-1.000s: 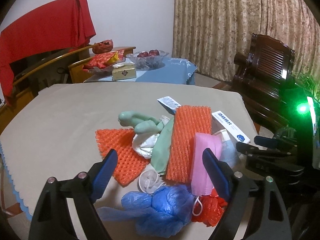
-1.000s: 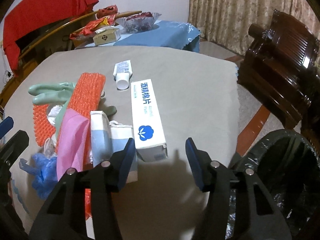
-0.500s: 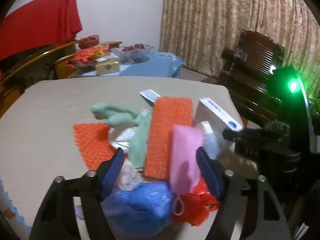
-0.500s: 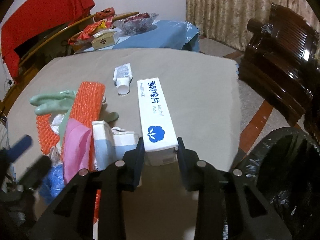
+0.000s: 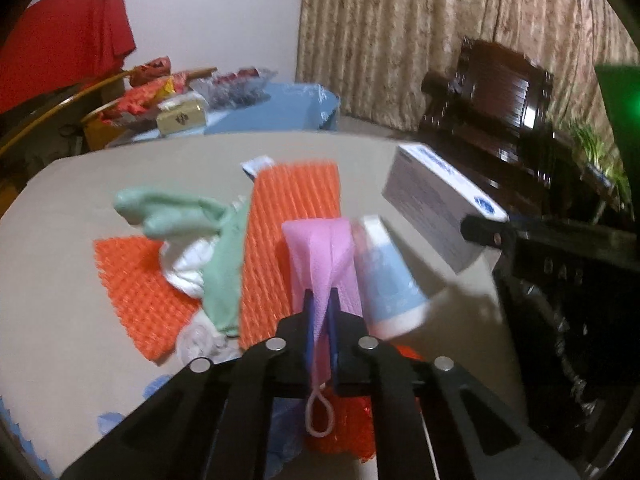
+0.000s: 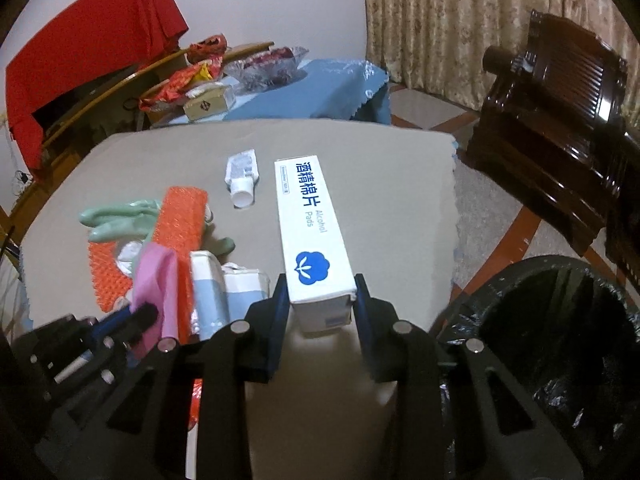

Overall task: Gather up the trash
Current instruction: 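Carry the pink mask and white box to the bin and release both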

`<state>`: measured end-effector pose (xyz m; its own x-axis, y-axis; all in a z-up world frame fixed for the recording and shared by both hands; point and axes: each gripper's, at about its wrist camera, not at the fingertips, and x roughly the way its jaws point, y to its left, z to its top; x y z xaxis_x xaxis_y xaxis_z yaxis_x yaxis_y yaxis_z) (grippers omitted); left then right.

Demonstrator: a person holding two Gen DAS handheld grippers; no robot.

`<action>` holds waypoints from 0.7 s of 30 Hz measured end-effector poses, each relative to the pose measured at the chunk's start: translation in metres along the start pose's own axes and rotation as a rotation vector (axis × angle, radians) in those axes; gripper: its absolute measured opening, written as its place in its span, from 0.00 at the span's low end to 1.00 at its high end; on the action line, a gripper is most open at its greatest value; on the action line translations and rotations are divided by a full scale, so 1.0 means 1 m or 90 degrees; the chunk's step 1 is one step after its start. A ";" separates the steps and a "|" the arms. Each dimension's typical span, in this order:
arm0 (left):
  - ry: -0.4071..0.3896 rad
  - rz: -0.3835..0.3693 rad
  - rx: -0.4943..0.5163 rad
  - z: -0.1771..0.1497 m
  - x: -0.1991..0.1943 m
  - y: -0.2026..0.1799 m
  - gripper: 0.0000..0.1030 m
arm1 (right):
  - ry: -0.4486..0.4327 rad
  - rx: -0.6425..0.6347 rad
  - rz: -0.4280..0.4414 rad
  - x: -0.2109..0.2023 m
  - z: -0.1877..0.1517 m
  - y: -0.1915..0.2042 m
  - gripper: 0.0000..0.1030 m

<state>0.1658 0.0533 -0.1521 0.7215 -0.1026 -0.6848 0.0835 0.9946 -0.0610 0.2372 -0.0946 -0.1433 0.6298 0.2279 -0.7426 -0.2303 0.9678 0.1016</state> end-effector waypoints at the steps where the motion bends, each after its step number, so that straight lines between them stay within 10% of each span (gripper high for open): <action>1: -0.014 0.002 -0.004 0.004 -0.008 0.001 0.05 | -0.006 0.001 0.004 -0.004 0.001 -0.001 0.29; 21: -0.085 -0.150 0.059 0.052 -0.073 -0.097 0.05 | -0.100 0.072 -0.052 -0.145 -0.026 -0.082 0.29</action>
<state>0.1412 -0.0367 -0.0585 0.7581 -0.3377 -0.5579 0.3176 0.9383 -0.1364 0.1459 -0.2100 -0.0611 0.7533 0.1538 -0.6394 -0.0947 0.9875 0.1261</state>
